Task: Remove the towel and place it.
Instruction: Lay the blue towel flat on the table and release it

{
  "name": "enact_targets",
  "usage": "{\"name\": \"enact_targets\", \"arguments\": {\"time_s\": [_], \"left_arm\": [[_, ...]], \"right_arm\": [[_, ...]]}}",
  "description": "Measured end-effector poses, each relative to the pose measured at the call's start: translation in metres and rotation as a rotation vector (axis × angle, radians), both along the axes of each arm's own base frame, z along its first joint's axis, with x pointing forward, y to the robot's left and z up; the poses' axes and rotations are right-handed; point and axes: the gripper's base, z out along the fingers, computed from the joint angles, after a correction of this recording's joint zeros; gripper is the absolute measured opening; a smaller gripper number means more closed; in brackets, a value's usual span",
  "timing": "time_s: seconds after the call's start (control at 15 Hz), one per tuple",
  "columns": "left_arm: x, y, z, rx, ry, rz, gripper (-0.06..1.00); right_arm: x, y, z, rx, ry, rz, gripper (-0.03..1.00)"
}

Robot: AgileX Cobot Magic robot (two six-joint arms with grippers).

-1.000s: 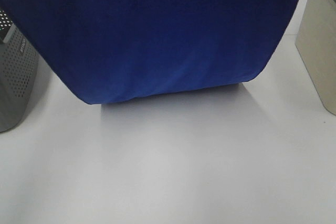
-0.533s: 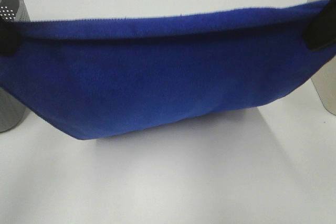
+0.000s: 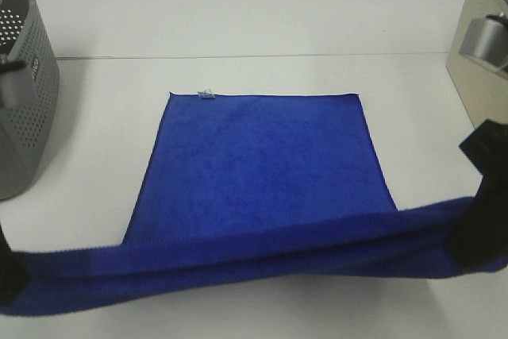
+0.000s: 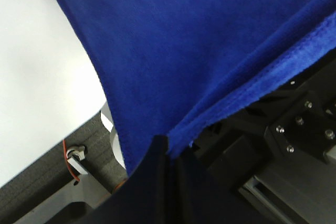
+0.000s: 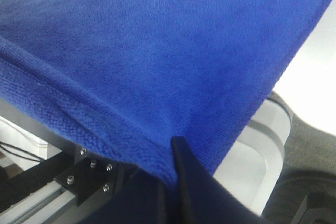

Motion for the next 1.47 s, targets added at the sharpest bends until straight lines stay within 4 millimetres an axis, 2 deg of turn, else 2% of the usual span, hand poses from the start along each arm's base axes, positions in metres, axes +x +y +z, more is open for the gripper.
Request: {"name": "enact_targets", "arguments": {"time_s": [0.27,0.4,0.53,0.67,0.87,1.0,1.07,1.27,1.33,1.47], "left_arm": [[-0.029,-0.012,-0.031,-0.004,0.116,-0.055,0.0],[-0.038,-0.018,-0.038,-0.036,0.148,-0.055,0.0],[-0.045,-0.024,-0.045,-0.038,0.188,-0.072,0.0],[-0.045,-0.031,-0.057,-0.01,0.235,-0.086,0.0],[-0.042,-0.033,-0.064,0.001,0.257,-0.078,0.0],[-0.042,-0.034,-0.064,-0.005,0.259,-0.072,0.0],[-0.042,-0.034,-0.064,-0.006,0.26,-0.071,0.0],[-0.042,-0.035,-0.063,-0.014,0.259,-0.064,0.1],[-0.042,-0.035,-0.063,-0.016,0.258,-0.062,0.13],[-0.041,-0.037,-0.063,-0.037,0.258,-0.045,0.28]], "right_arm": [[-0.022,-0.003,-0.035,-0.005,0.155,-0.015,0.01],[-0.028,-0.004,-0.043,-0.011,0.191,-0.017,0.01],[-0.029,-0.004,-0.045,-0.012,0.199,-0.018,0.01],[-0.029,-0.004,-0.045,-0.012,0.199,-0.018,0.01],[-0.029,-0.004,-0.045,-0.012,0.199,-0.018,0.03],[-0.029,-0.005,-0.045,-0.013,0.2,-0.019,0.1],[-0.029,-0.005,-0.045,-0.013,0.2,-0.02,0.17],[-0.029,-0.005,-0.045,-0.013,0.2,-0.02,0.3],[-0.029,-0.005,-0.045,-0.013,0.2,-0.02,0.31],[-0.029,-0.005,-0.045,-0.015,0.202,-0.024,0.37]]}}
